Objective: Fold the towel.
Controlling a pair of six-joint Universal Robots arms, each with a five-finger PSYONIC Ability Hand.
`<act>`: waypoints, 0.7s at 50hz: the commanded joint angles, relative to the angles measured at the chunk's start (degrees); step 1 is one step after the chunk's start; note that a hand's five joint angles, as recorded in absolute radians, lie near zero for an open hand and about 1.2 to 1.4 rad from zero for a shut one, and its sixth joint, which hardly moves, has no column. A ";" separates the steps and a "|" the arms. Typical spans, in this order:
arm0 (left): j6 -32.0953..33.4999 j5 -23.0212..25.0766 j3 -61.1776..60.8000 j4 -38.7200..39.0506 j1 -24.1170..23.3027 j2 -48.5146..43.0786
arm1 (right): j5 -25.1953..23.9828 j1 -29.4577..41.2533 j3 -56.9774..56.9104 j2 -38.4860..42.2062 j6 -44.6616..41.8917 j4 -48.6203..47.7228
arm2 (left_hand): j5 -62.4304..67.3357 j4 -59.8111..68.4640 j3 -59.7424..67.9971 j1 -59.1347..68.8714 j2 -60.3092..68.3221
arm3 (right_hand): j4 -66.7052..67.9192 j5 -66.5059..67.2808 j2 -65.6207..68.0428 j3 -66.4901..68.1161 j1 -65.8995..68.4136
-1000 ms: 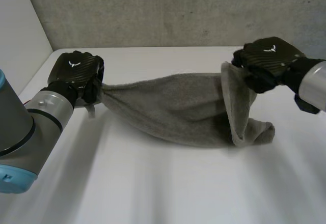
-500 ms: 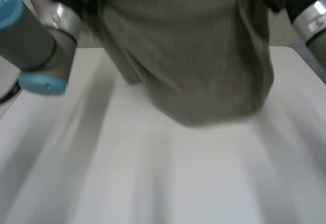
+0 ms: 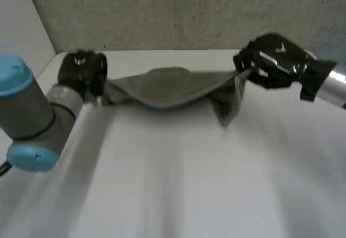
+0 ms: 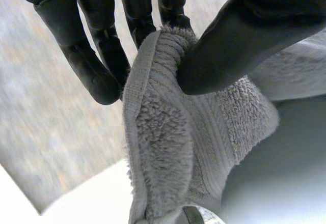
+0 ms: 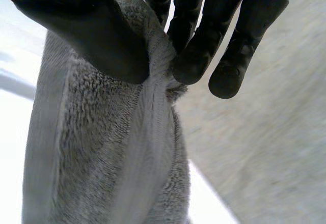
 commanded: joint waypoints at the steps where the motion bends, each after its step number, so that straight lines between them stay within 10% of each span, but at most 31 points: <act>1: 1.35 0.01 -6.72 -0.13 -0.27 1.24 | -4.72 -2.71 1.85 4.33 -13.44 8.60 | -19.17 -9.94 -9.90 -5.09 -9.99 | 3.06 3.40 3.63 2.37 3.56; 4: 2.06 0.01 -7.86 -0.04 -0.62 1.77 | -4.63 -2.71 2.38 5.38 -20.91 13.34 | -19.34 -10.11 -10.07 -5.26 -10.15 | -2.60 -2.26 -2.03 -3.28 -2.09; 6: 2.14 0.01 -8.04 -0.04 -0.97 2.20 | -3.75 -2.71 2.46 6.35 -27.65 19.12 | -19.34 -10.11 -10.07 -5.26 -10.15 | -44.81 -44.46 -44.23 -45.49 -44.30; 10: 2.14 0.01 -7.86 -0.04 -1.32 2.38 | -2.88 -2.97 2.03 6.35 -33.37 25.09 | -19.34 -10.11 -10.07 -5.26 -10.15 | -66.94 -66.60 -66.37 -67.63 -66.44; 22: 2.14 -0.08 -7.16 -0.04 -2.11 4.05 | -0.77 -2.71 2.81 6.44 -34.72 42.43 | -19.51 -10.28 -10.24 -5.43 -10.32 | -66.94 -66.60 -66.37 -67.63 -66.44; 35: 2.14 -0.25 -7.07 -0.30 -4.22 5.11 | 11.61 1.59 16.86 -2.07 -20.85 32.98 | -20.35 -11.12 -11.08 -6.27 -11.16 | -66.94 -66.60 -66.37 -67.63 -66.44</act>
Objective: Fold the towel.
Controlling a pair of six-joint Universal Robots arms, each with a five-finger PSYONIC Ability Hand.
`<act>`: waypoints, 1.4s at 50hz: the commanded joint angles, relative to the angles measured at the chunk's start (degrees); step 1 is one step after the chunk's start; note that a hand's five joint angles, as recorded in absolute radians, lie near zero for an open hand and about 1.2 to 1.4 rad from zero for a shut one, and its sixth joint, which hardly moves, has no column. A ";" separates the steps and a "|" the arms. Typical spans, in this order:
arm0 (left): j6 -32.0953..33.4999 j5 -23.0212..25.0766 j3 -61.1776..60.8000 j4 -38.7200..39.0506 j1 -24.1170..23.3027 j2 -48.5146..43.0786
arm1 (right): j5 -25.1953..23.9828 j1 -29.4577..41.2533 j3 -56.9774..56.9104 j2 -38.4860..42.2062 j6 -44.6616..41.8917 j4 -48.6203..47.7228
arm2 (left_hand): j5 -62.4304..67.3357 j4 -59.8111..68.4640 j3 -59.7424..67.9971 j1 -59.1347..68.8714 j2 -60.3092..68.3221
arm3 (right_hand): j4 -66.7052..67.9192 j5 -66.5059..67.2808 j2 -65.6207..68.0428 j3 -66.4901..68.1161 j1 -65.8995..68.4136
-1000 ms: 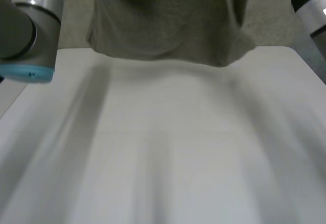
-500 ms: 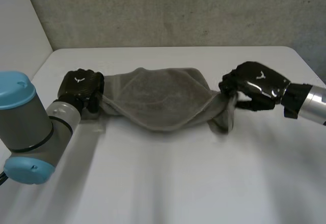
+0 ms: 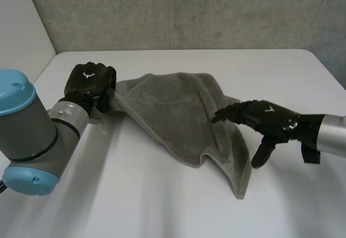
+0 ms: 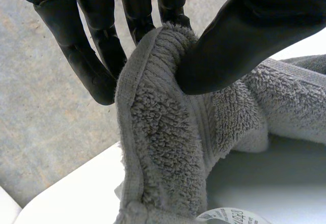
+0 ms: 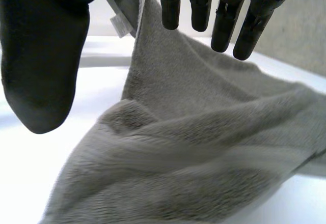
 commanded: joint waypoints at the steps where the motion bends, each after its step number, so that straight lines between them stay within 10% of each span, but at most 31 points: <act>1: 0.06 -0.03 -0.18 -0.13 -0.91 0.24 | 10.27 4.12 10.43 -7.59 10.20 -12.23 | -20.36 -10.59 -10.76 -6.44 -10.64 | -4.66 -3.39 -4.79 -4.31 -3.37; 13: -0.12 -0.11 -0.35 -0.13 -0.91 0.15 | 40.16 18.17 18.01 -11.91 30.18 -35.81 | -20.36 -10.59 -10.77 -6.44 -10.64 | -4.66 -3.39 -4.79 -4.31 -3.37; 32: -0.30 -0.11 -0.97 -0.13 -0.91 0.07 | 57.05 34.97 16.95 -4.36 30.36 -46.10 | -20.53 -10.76 -10.93 -6.61 -10.81 | -4.66 -3.39 -4.79 -4.31 -3.37; 52: -0.21 -0.03 -0.79 -0.13 -0.12 -0.02 | 64.00 33.40 19.24 -2.68 16.38 -47.42 | -20.53 -10.76 -10.93 -6.61 -10.81 | 0.30 1.57 0.18 0.65 1.59; 70: 0.23 -0.38 -0.27 -1.27 0.85 3.49 | 54.44 13.99 19.43 -22.70 9.44 -42.07 | -15.00 -5.23 -5.40 -1.08 -5.28 | 65.34 66.61 65.21 65.69 66.63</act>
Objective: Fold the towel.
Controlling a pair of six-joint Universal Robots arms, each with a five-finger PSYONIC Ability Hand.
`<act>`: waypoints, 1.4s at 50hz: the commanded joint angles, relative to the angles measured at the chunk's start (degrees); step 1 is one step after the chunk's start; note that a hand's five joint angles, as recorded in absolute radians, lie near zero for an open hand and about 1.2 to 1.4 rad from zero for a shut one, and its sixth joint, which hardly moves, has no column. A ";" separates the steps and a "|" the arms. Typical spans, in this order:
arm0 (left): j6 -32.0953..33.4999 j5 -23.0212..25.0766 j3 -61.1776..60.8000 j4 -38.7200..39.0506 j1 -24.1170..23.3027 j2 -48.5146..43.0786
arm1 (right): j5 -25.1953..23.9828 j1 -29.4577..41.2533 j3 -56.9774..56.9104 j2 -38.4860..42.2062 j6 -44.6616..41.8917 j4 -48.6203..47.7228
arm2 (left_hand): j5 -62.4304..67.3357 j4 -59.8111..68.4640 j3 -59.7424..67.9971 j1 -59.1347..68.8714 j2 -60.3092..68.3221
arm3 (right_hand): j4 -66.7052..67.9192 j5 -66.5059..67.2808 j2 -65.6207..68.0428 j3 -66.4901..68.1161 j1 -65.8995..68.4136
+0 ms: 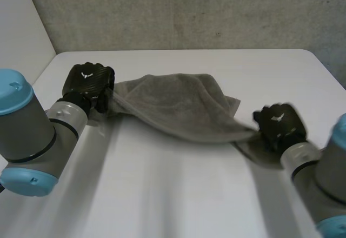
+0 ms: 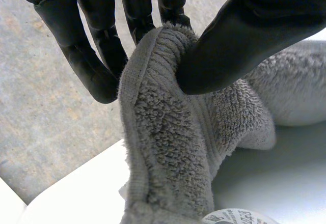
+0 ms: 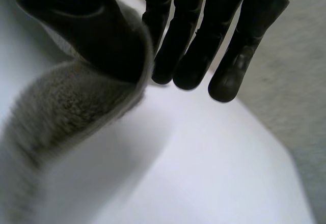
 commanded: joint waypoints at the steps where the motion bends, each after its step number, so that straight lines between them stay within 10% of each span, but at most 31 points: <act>1: -0.06 0.00 0.18 -0.88 0.40 2.78 | -7.49 -6.72 -3.65 -9.40 -2.18 3.93 | -15.65 -7.24 -7.81 -1.37 -6.38 | 5.79 5.24 5.08 5.68 5.32; 20: -0.23 0.18 6.60 -2.81 0.57 20.27 | -16.19 -11.03 -32.31 -18.54 -2.61 25.19 | -15.65 -7.24 -7.81 -1.37 -6.38 | 5.79 5.24 5.08 5.68 5.32; 36: 8.73 0.44 22.51 -15.47 1.80 -1.79 | -18.30 -11.99 -45.40 1.23 -15.62 37.94 | -15.65 -7.24 -7.81 -1.37 -6.38 | 5.79 5.24 5.08 5.68 5.32; 50: 18.75 0.09 39.56 -5.01 1.63 -18.40 | -9.51 -7.34 -55.77 18.29 -16.77 12.19 | -15.65 -7.24 -7.81 -1.37 -6.38 | 5.79 5.24 5.08 5.68 5.32; 60: -0.02 0.27 35.35 13.27 2.76 -8.40 | -7.40 -7.07 -48.32 13.03 -15.27 -15.75 | -15.65 -7.24 -7.81 -1.37 -6.38 | 5.79 5.24 5.08 5.68 5.32; 70: -6.91 5.62 26.92 9.42 4.79 -6.89 | -11.26 -7.69 -40.93 9.94 -13.86 -8.32 | -15.65 -7.24 -7.81 -1.37 -6.38 | 5.79 5.24 5.08 5.68 5.32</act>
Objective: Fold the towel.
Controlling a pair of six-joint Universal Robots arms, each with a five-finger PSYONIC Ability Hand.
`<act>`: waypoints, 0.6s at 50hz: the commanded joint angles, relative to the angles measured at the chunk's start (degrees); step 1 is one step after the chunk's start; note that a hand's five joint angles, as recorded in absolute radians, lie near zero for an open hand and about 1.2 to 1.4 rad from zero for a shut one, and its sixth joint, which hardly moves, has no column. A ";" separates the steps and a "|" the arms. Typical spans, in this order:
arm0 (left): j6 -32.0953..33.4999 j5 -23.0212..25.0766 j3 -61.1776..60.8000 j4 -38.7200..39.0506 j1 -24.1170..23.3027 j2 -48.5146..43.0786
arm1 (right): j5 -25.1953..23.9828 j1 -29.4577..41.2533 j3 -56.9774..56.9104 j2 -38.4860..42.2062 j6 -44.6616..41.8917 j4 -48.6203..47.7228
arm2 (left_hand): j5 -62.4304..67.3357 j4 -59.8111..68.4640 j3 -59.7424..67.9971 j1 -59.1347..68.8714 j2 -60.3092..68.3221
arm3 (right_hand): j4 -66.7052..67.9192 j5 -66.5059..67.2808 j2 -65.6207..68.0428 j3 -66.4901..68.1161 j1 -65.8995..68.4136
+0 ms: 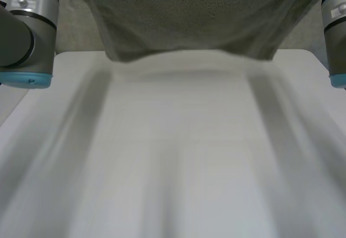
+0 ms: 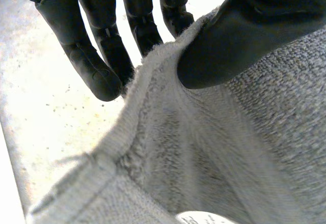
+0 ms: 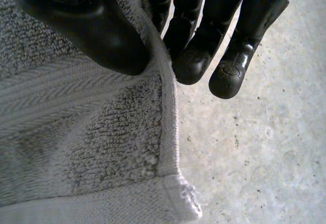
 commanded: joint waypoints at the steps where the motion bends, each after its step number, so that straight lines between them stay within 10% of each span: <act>1: -2.91 4.51 -8.80 -4.52 1.00 0.05 | -5.09 -0.66 6.61 -1.56 0.80 11.27 | -16.68 -7.46 -8.70 -3.82 -6.65 | 3.08 2.25 2.55 2.59 3.80; 11: 1.03 5.31 -21.02 -8.13 1.35 -5.13 | -10.72 -1.10 16.19 3.61 -1.22 29.31 | -16.68 -7.46 -8.70 -3.82 -6.65 | 3.08 2.25 2.55 2.59 3.80; 18: 14.56 5.22 -28.06 -8.48 2.05 -7.95 | -10.73 -1.28 22.96 4.50 -6.13 29.49 | -16.68 -7.46 -8.70 -3.82 -6.65 | 3.08 2.25 2.55 2.59 3.80; 30: 18.71 5.22 -35.28 -9.18 1.62 -0.92 | -9.50 -2.24 29.03 -4.61 -8.08 31.25 | -16.83 -7.60 -8.84 -3.97 -6.79 | 3.08 2.25 2.55 2.59 3.80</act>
